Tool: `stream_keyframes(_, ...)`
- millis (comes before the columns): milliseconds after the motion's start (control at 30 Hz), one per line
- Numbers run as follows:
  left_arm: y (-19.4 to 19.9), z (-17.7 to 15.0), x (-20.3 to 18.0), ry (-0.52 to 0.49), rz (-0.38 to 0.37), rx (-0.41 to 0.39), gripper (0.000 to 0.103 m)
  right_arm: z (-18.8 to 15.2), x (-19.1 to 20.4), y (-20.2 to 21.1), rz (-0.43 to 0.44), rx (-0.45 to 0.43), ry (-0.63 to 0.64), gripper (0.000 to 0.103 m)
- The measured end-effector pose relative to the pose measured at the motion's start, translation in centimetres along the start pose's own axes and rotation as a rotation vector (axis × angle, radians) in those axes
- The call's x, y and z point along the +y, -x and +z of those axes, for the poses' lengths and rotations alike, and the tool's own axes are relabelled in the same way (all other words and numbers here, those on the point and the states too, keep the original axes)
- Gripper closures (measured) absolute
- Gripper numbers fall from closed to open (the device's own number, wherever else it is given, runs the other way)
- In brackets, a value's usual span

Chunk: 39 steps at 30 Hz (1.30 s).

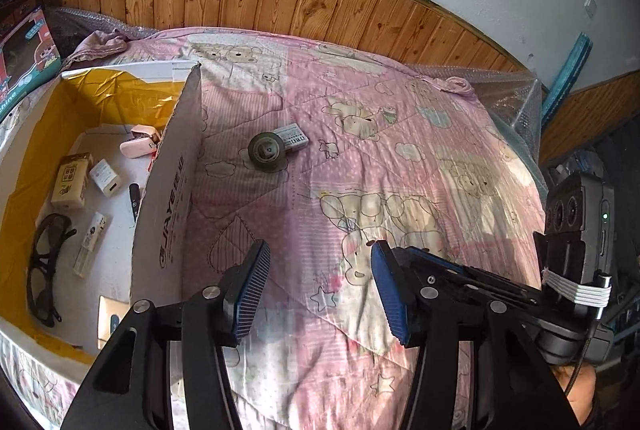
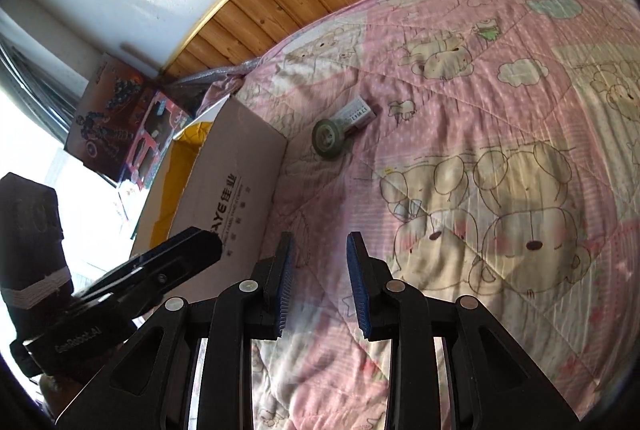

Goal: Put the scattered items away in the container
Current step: 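Move both tools back to the green tape roll and staples box, then grasp the red-and-white staples box with the right tool while the left tool grasps the green tape roll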

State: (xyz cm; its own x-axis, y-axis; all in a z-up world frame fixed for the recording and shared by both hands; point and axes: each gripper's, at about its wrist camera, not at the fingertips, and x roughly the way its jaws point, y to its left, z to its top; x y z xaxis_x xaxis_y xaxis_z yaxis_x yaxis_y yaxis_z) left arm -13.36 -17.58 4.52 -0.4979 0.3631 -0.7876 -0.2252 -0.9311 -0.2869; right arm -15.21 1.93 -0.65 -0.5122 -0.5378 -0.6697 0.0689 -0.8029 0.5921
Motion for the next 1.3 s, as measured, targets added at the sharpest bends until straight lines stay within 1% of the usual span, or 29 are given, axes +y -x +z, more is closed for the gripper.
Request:
stream_keyframes(100, -2.7, 1.6, 0.9, 0.026, 0.01, 0.012, 0.049, 2.9, -0.7, -2.0, 0.043, 0.013, -0.017, 0.072)
stream_keyframes(167, -4.6, 2.6, 1.5, 0.049, 0.023, 0.023, 0.049, 4.8, -1.7, -3.7, 0.077, 0.033, -0.05, 0.071)
stream_keyframes(333, -9.2, 4.8, 2.4, 0.091, 0.032, 0.039, 0.049, 8.3, -4.6, -8.7, 0.136, 0.11, -0.137, 0.068)
stream_keyframes(400, -10.9, 5.5, 2.6, 0.092, 0.058, 0.042, 0.045, 9.4, -5.6, -10.5, 0.121, 0.131, -0.147, 0.065)
stream_keyframes(533, -13.9, 6.3, 3.2, 0.116, 0.081, 0.05, 0.045, 11.4, -6.9, -13.8, 0.104, 0.173, -0.132, 0.063)
stream_keyframes(667, -16.1, 6.9, 4.5, 0.133, 0.107, 0.039, 0.045, 12.8, -7.5, -17.1, 0.088, 0.219, -0.102, 0.062)
stream_keyframes(700, -16.8, 7.0, 4.9, 0.138, 0.111, 0.041, 0.045, 12.9, -7.6, -17.9, 0.096, 0.233, -0.096, 0.064)
stream_keyframes(767, -17.9, 7.1, 5.8, 0.148, 0.116, 0.051, 0.046, 13.2, -7.3, -18.7, 0.13, 0.245, -0.075, 0.063)
stream_keyframes(800, -18.3, 7.1, 6.2, 0.152, 0.117, 0.055, 0.057, 13.4, -7.1, -19.1, 0.146, 0.254, -0.062, 0.061)
stream_keyframes(833, -18.4, 7.1, 6.5, 0.15, 0.12, 0.044, 0.061, 13.6, -6.9, -19.5, 0.168, 0.267, -0.056, 0.062)
stream_keyframes(867, -18.4, 7.1, 6.7, 0.145, 0.121, 0.032, 0.068, 13.8, -6.7, -19.9, 0.192, 0.281, -0.055, 0.062)
stream_keyframes(900, -18.5, 7.1, 7.0, 0.157, 0.121, 0.03, 0.077, 13.8, -6.5, -20.4, 0.212, 0.294, -0.054, 0.064)
stream_keyframes(967, -18.5, 7.3, 7.8, 0.193, 0.097, 0.016, 0.081, 13.8, -6.0, -21.0, 0.232, 0.313, -0.049, 0.064)
stream_keyframes(1000, -18.5, 7.3, 8.0, 0.203, 0.095, 0.013, 0.084, 13.9, -5.8, -21.0, 0.227, 0.31, -0.046, 0.064)
stream_keyframes(1033, -18.4, 7.4, 8.2, 0.212, 0.091, 0.012, 0.084, 14.0, -5.5, -20.8, 0.2, 0.3, -0.029, 0.064)
stream_keyframes(1067, -18.3, 7.3, 8.3, 0.225, 0.084, 0.012, 0.084, 14.1, -4.9, -20.3, 0.146, 0.276, 0.016, 0.064)
stream_keyframes(1133, -18.1, 7.3, 8.6, 0.254, 0.065, 0.011, 0.084, 14.5, -3.2, -19.4, 0.031, 0.224, 0.155, 0.06)
stream_keyframes(1200, -17.9, 7.2, 8.6, 0.259, 0.049, 0.004, 0.082, 14.7, -1.5, -18.9, -0.018, 0.208, 0.292, 0.054)
stream_keyframes(1233, -18.0, 7.3, 8.6, 0.26, 0.053, 0.009, 0.08, 14.7, -0.5, -18.8, -0.028, 0.213, 0.377, 0.053)
stream_keyframes(1300, -18.0, 7.4, 8.7, 0.277, 0.054, 0.01, 0.066, 14.6, 1.4, -19.2, -0.064, 0.256, 0.582, 0.051)
